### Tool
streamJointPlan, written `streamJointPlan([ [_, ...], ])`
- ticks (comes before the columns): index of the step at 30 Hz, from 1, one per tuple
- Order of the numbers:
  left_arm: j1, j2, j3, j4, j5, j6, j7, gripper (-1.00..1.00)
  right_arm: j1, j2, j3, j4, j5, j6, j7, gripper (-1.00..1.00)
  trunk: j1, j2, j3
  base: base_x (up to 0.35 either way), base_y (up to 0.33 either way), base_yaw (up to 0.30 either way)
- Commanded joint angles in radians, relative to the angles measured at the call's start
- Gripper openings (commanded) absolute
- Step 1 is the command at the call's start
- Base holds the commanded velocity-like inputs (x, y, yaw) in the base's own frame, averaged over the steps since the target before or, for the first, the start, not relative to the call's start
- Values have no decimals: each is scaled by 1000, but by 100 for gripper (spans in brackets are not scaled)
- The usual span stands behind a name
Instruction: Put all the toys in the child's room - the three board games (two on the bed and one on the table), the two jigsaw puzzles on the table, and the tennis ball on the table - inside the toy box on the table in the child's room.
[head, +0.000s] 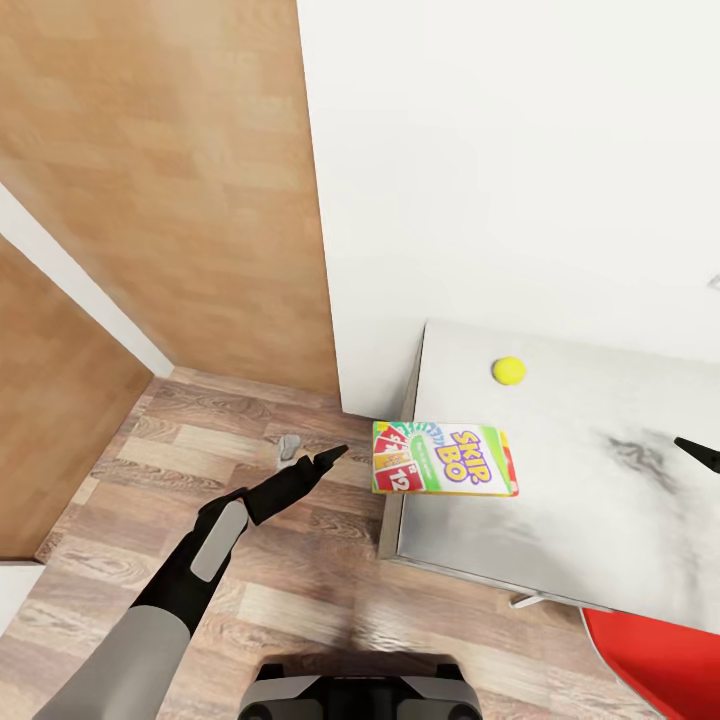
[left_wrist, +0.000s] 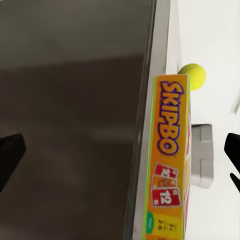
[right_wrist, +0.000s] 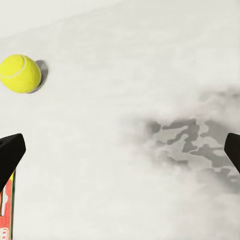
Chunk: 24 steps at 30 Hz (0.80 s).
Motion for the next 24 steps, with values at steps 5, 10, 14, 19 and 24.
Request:
streamJointPlan([
  [5, 0, 0, 0, 0, 8, 8, 1, 100, -1, -1, -2, 0, 2, 6, 5, 100, 1, -2, -1, 0, 0, -43],
  [10, 0, 0, 0, 0, 8, 9, 1, 100, -1, -1, -2, 0, 2, 6, 5, 100, 1, -2, -1, 0, 0, -108],
  [14, 0, 0, 0, 0, 8, 9, 1, 100, -1, -1, -2, 0, 2, 6, 5, 100, 1, -2, -1, 0, 0, -168],
  [19, 0, -1, -1, 0, 8, 9, 1, 100, 0, -1, -2, 0, 2, 6, 8, 100, 1, -2, -1, 0, 0, -102],
  [24, 0, -1, -1, 0, 8, 9, 1, 100, 1, 0, -2, 0, 2, 6, 11, 100, 1, -2, -1, 0, 0, -52],
])
